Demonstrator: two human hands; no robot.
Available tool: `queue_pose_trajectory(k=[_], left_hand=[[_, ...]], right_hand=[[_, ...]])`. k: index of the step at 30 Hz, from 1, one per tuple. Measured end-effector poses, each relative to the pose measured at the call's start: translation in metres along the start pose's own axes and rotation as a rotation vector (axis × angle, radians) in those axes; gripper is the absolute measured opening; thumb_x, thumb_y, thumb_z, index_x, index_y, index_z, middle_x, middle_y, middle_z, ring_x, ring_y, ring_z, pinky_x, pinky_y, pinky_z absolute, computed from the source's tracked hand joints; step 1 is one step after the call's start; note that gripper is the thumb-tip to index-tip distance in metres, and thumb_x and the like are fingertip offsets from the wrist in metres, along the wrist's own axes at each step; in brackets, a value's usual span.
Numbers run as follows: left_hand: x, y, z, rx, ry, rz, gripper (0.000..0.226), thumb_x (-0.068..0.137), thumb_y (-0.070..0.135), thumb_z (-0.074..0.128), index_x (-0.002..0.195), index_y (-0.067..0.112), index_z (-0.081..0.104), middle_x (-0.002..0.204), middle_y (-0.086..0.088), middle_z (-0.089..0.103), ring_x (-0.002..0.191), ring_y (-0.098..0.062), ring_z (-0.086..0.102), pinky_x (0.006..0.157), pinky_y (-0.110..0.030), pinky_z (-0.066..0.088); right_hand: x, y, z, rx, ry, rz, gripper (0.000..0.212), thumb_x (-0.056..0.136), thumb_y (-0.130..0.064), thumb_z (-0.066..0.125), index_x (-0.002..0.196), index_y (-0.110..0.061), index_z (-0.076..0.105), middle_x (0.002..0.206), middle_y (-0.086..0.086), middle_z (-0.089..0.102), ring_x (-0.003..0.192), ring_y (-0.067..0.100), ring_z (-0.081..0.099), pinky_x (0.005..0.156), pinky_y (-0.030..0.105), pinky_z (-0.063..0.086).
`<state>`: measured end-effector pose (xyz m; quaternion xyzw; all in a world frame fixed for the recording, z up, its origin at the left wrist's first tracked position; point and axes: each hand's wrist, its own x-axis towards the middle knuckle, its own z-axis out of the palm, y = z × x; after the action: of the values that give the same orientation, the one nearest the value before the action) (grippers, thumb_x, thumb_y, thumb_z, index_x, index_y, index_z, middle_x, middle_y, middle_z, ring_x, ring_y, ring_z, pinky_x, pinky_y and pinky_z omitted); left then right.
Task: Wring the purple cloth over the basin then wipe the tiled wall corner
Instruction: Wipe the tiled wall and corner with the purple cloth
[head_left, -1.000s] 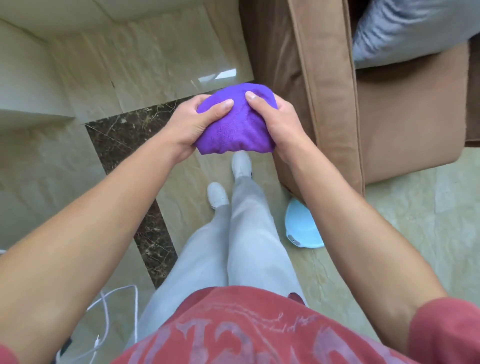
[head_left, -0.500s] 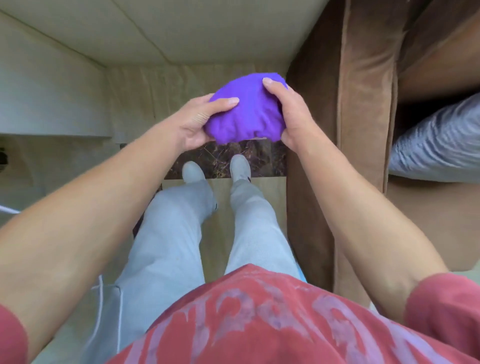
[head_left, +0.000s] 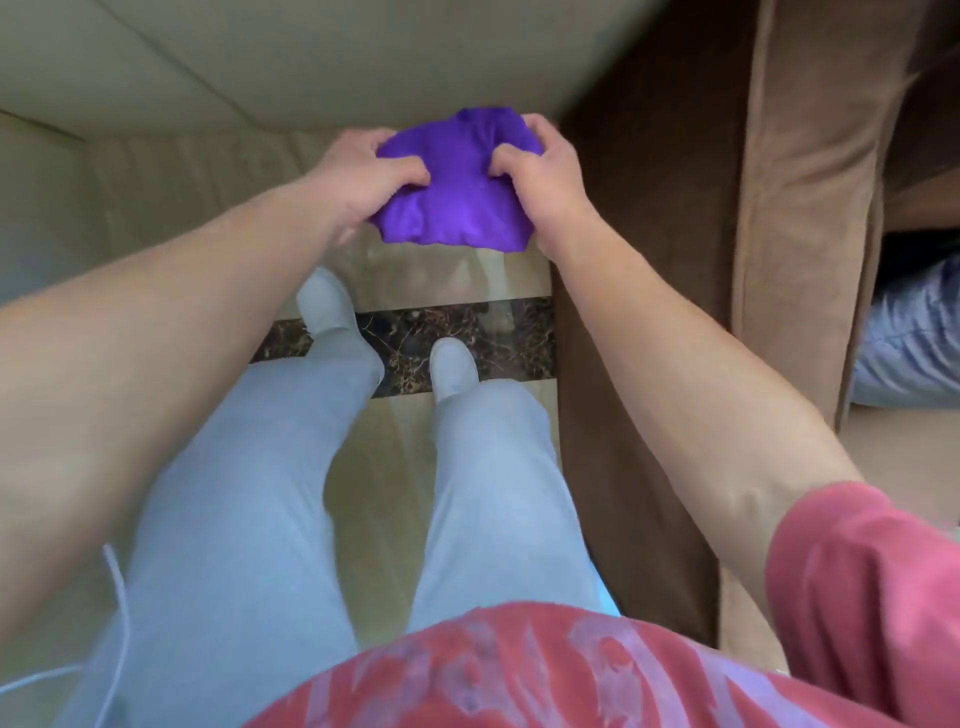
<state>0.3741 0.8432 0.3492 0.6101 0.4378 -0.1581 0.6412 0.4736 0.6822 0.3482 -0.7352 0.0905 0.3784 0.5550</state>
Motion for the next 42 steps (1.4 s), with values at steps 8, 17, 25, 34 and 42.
queue_pose_trajectory(k=[8,17,25,34,42], left_hand=[[0.161,-0.081,-0.014,0.117,0.037,0.126,0.043,0.086,-0.003,0.070,0.128,0.006,0.067,0.112,-0.009,0.071,0.072,0.003,0.067,0.076,-0.015,0.055],[0.291,-0.151,-0.013,0.118,0.011,0.180,0.039,0.088,-0.001,0.071,0.126,0.007,0.069,0.111,-0.011,0.072,0.098,-0.019,0.066,0.100,-0.042,0.055],[0.336,-0.197,-0.007,0.229,0.065,0.113,0.041,0.080,0.023,0.083,0.119,0.012,0.074,0.113,-0.010,0.076,0.104,-0.025,0.072,0.097,-0.040,0.057],[0.371,-0.212,0.026,0.525,0.263,0.256,0.049,0.084,0.033,0.076,0.129,0.015,0.066,0.131,-0.013,0.063,0.119,-0.031,0.061,0.104,-0.038,0.046],[0.335,-0.289,-0.020,0.989,0.190,0.176,0.079,0.087,0.041,0.069,0.156,0.029,0.032,0.170,-0.010,0.007,0.157,-0.035,0.005,0.123,-0.057,0.016]], right_hand=[[0.153,0.081,0.046,-0.178,-0.014,-0.071,0.030,0.074,0.012,0.061,0.074,-0.017,0.056,0.059,-0.005,0.054,0.042,-0.002,0.045,0.044,0.015,0.039],[0.273,0.147,0.067,-0.328,-0.025,-0.157,0.028,0.075,0.008,0.061,0.075,-0.020,0.058,0.066,-0.002,0.056,0.045,-0.001,0.050,0.045,0.015,0.042],[0.315,0.204,0.067,-0.470,-0.019,-0.144,0.025,0.070,-0.001,0.064,0.078,-0.024,0.060,0.077,-0.002,0.063,0.072,0.016,0.058,0.064,0.030,0.049],[0.352,0.217,0.043,-0.748,0.222,-0.246,0.038,0.078,-0.011,0.068,0.116,-0.017,0.066,0.107,0.001,0.070,0.100,0.020,0.064,0.087,0.025,0.048],[0.315,0.259,0.084,-1.341,-0.043,-0.521,0.068,0.080,-0.036,0.060,0.146,-0.031,0.046,0.162,0.010,0.033,0.151,0.030,0.025,0.120,0.057,0.019]])
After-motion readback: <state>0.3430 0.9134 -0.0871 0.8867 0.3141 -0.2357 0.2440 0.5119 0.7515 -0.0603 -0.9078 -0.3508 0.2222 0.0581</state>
